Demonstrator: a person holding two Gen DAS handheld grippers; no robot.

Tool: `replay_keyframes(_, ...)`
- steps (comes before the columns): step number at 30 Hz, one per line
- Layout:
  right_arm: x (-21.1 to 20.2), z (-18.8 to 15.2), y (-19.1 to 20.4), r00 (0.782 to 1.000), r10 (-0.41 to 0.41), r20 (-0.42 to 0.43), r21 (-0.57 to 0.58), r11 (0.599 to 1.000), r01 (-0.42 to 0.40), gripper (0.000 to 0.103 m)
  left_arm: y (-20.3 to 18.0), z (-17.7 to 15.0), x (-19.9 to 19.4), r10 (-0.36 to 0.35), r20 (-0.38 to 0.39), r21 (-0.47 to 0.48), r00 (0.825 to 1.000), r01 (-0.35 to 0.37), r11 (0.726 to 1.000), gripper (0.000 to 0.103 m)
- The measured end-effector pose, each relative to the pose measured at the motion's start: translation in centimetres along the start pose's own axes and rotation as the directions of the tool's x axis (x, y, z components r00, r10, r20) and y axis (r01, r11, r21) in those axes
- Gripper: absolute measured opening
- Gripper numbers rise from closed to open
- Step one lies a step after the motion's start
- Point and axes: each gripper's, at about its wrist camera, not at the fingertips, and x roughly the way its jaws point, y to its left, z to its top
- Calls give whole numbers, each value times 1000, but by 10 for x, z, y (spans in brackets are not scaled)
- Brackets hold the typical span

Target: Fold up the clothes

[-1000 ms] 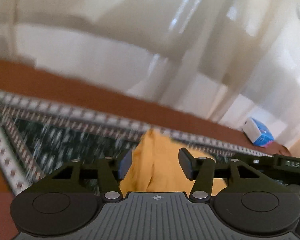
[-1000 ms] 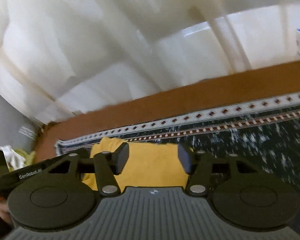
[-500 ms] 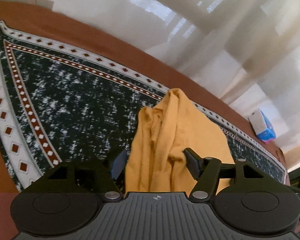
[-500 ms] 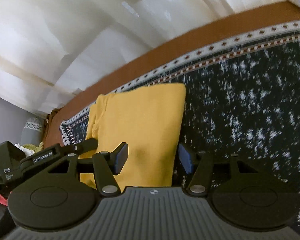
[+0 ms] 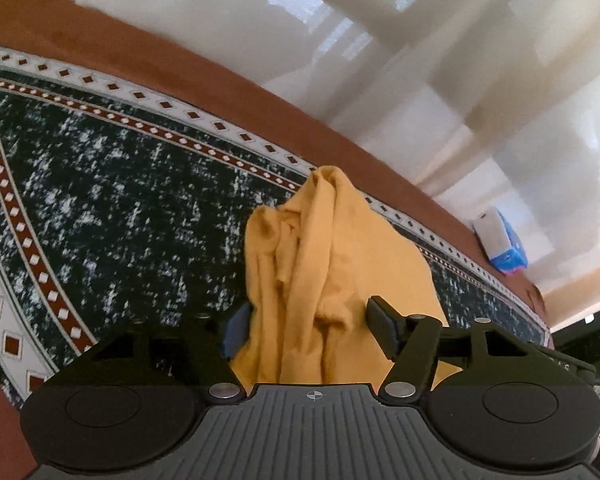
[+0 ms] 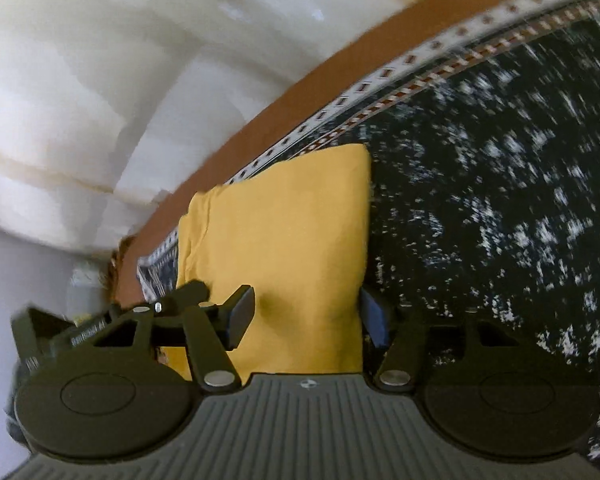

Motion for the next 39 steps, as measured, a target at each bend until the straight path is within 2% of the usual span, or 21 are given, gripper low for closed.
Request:
replay_keyframes(1, 2, 1, -2, 1000, 5, 4, 23, 1000, -5, 62, -4, 1, 1, 9, -3, 10, 1000, -9, 1000, 74)
replay_keyframes(3, 5, 1, 2, 1000, -10, 4, 29, 1000, 10, 62, -12, 0, 2, 41, -15, 62, 999, -40, 997, 59)
replay_keyframes(4, 5, 1, 4, 1000, -24, 0, 19, 1000, 24, 61, -15, -2, 1, 57, -15, 87, 998, -55, 995, 47)
replay_keyframes(6, 6, 1, 7, 998, -57, -7, -3, 998, 57, 44, -17, -3, -1, 65, -14, 105, 998, -63, 993, 38)
replay_keyframes(8, 4, 1, 4, 998, -67, -10, 13, 998, 67, 34, -19, -4, -5, 63, -6, 115, 998, -62, 991, 27)
replay_keyframes(11, 0, 1, 8, 999, -53, -5, 7, 999, 53, 17, -29, -6, -12, 80, 15, 161, 997, -81, 984, 19)
replay_keyframes(15, -14, 0, 23, 999, -38, 24, -30, 999, 39, 12, -38, -7, -28, 64, 34, 165, 997, -69, 984, 16)
replay_keyframes(19, -46, -2, 39, 997, -7, 82, -72, 997, 13, 12, -58, -9, -54, 7, 80, 181, 997, -22, 983, 16)
replay_keyframes(27, -126, -9, 52, 973, 38, 228, -121, 993, -10, 12, -122, -21, -87, -72, 112, 275, 991, 39, 961, 16)
replay_keyframes(34, -205, 0, 16, 944, 58, 326, -138, 990, -14, 12, -214, -47, -78, -128, 113, 366, 985, 79, 927, 17)
replay_keyframes(39, -280, 30, -42, 924, 69, 375, -163, 987, -8, 12, -285, -80, -65, -144, 122, 392, 982, 85, 916, 17)
